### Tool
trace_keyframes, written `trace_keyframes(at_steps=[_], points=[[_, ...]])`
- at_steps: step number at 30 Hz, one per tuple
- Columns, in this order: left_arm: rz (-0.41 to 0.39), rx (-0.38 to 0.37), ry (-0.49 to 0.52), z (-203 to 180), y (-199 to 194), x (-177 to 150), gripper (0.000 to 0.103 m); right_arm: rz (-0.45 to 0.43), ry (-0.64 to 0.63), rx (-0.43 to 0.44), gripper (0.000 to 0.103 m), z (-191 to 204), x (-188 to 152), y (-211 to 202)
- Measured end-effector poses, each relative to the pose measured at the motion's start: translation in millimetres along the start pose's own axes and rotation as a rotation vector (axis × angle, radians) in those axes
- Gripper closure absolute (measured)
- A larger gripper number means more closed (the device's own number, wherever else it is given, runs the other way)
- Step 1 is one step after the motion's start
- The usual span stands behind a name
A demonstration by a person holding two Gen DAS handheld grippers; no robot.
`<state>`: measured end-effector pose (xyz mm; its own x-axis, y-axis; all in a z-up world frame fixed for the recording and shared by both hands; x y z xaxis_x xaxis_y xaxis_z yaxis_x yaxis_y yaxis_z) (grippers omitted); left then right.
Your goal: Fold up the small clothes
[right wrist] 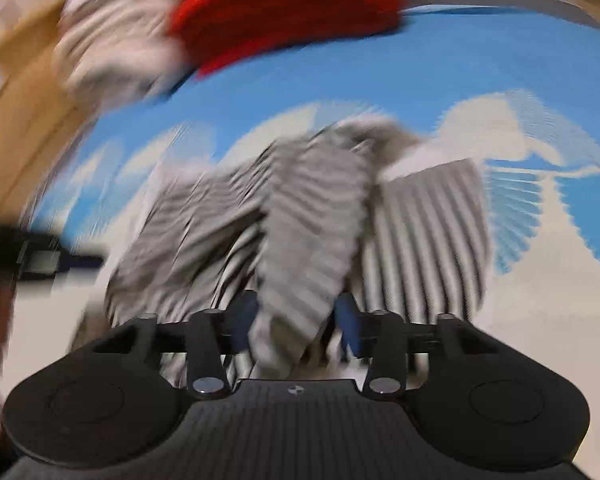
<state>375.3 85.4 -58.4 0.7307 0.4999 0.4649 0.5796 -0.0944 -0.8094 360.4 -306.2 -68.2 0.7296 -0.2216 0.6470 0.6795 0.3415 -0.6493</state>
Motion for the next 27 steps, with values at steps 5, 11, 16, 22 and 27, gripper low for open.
trace_keyframes(at_steps=[5,11,16,22,27], points=[[0.071,0.013,-0.004,-4.3,20.6,-8.7,0.059,0.032,0.237,-0.077,0.051,-23.3,-6.5,31.3],[0.024,-0.034,0.051,-16.3,19.6,-8.1,0.1,-0.029,0.313,-0.03,0.102,-16.8,-7.6,33.7],[-0.268,-0.175,0.07,-24.6,-31.5,20.4,0.1,-0.374,0.294,0.081,0.103,-8.5,34.4,-42.5],[0.081,0.048,-0.038,15.7,26.5,-8.2,0.099,0.041,0.344,-0.221,0.103,-48.6,-17.1,2.1],[-0.007,0.032,0.021,1.9,11.6,1.3,0.081,0.056,0.245,-0.191,0.098,-27.6,-12.0,8.7]])
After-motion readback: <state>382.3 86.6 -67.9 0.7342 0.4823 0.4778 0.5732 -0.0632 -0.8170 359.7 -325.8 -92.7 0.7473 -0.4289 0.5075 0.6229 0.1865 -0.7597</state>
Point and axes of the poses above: each gripper's, at about its wrist camera, not at the fingertips, and y roughly the way its jaws point, z to its left, x to its top, the point moved 3 cm from there along y, roughly the way its jaws point, and after that the axes turned 8 degrees about -z, right-handed, at the moved point
